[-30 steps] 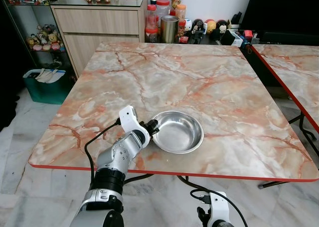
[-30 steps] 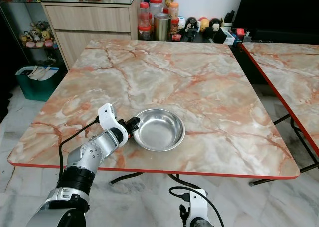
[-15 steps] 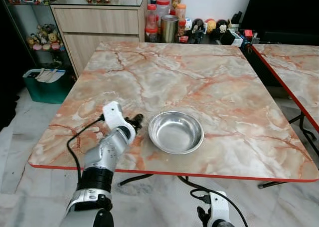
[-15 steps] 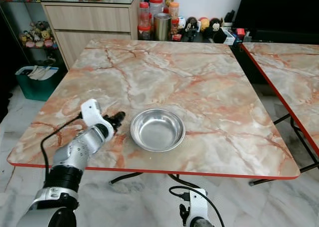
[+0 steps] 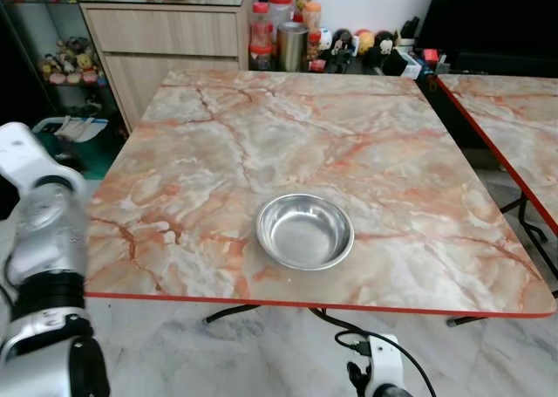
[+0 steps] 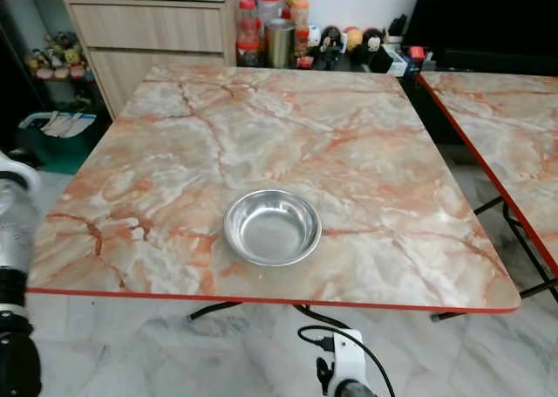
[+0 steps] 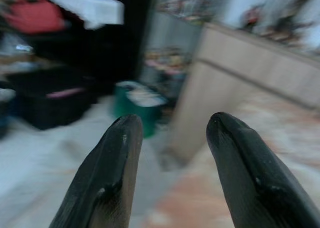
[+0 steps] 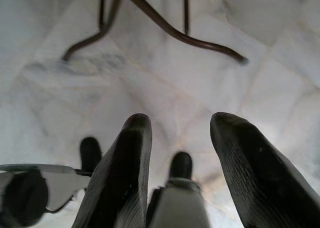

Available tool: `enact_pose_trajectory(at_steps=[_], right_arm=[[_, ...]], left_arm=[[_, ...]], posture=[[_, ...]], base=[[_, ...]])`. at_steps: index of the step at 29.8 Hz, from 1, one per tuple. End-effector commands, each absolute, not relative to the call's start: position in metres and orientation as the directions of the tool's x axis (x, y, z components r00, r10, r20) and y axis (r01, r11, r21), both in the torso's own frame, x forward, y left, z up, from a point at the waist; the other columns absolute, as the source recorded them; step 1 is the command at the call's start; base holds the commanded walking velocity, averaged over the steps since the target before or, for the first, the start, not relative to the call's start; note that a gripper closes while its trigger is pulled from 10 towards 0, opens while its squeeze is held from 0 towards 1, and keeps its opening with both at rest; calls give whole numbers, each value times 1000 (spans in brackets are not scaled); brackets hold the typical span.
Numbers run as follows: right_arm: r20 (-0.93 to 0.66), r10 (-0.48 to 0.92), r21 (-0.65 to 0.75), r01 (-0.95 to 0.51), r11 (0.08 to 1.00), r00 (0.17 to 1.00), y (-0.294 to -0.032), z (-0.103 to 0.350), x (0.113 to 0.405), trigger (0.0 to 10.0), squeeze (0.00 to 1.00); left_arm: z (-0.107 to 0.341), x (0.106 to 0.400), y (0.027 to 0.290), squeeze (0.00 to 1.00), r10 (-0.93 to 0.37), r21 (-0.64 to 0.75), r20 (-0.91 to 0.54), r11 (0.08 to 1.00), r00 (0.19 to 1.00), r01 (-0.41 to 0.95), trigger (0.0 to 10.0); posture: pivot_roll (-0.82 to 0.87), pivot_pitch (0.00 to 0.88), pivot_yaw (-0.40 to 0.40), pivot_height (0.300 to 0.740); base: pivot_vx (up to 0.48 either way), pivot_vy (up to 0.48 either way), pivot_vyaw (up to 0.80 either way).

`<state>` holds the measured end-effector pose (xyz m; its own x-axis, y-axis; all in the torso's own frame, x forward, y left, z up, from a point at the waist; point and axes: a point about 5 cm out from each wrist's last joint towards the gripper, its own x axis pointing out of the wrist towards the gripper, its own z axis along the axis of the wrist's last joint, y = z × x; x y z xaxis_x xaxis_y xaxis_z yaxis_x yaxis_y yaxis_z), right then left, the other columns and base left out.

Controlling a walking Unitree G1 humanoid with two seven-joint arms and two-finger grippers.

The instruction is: Setting the table

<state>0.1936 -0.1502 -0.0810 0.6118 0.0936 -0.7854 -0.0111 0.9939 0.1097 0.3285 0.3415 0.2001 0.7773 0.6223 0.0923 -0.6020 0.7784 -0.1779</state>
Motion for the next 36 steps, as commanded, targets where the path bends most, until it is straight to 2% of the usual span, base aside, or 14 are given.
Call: enact_pose_trajectory(at_steps=[1,5,6,7,12,17,19,20,23,24,26,27,32,36], right_arm=[[-797,77,100,5,995,599,-155,-83,188,10000,0],[-799,78,102,6,995,596,-155,-84,187,10000,0],[-799,78,102,6,995,596,-155,-84,187,10000,0],[-800,79,103,6,995,595,-154,-85,186,10000,0],[-801,81,104,5,995,593,-154,-85,186,10000,0],[-802,80,105,8,994,592,-154,-85,185,10000,0],[-802,79,105,9,994,592,-154,-85,185,10000,0],[-802,78,105,10,994,592,-154,-85,184,10000,0],[-803,76,103,13,995,592,-154,-85,184,10000,0],[-803,76,103,13,995,592,-154,-85,184,10000,0],[-803,73,101,15,995,591,-155,-85,184,10000,0],[-803,73,101,15,995,591,-155,-85,184,10000,0],[-806,70,97,14,995,588,-156,-86,184,10000,0],[-806,67,95,16,995,587,-157,-86,184,10000,0]], left_arm=[[189,311,367,0,715,-75,72,699,695,-711,10000],[173,286,394,0,783,209,95,588,614,-782,10000],[173,286,394,0,783,209,95,588,614,-782,10000],[156,270,405,0,823,356,81,503,563,-788,10000],[114,242,413,0,869,426,-28,458,495,-780,10000],[68,214,408,0,903,564,-130,407,409,-719,10000],[52,208,401,0,888,576,-210,450,409,-682,10000],[36,203,394,0,863,579,-291,503,414,-641,10000],[-9,194,357,0,686,506,-550,728,477,-463,10000],[-9,194,357,0,686,506,-550,728,477,-463,10000],[-30,199,324,0,536,440,-634,843,558,-309,10000],[-30,199,324,0,536,440,-634,843,558,-309,10000],[-52,198,281,0,365,321,-737,930,569,-180,10000],[-58,198,267,0,309,266,-763,951,568,-160,10000]], posture=[[61,0,-41,740],[65,0,-39,740],[65,0,-39,740],[68,0,-38,740],[66,0,-37,740],[64,0,-36,740],[64,0,-35,740],[63,0,-34,740],[56,0,-32,740],[56,0,-32,740],[58,0,-33,740],[58,0,-33,740],[52,0,-36,740],[49,0,-35,740]], base=[[0,0,0],[0,0,0],[0,0,0],[0,0,0],[0,0,0],[0,0,0],[0,0,0],[0,0,0],[0,0,0],[0,0,0],[0,0,0],[0,0,0],[0,0,0],[0,0,0]])
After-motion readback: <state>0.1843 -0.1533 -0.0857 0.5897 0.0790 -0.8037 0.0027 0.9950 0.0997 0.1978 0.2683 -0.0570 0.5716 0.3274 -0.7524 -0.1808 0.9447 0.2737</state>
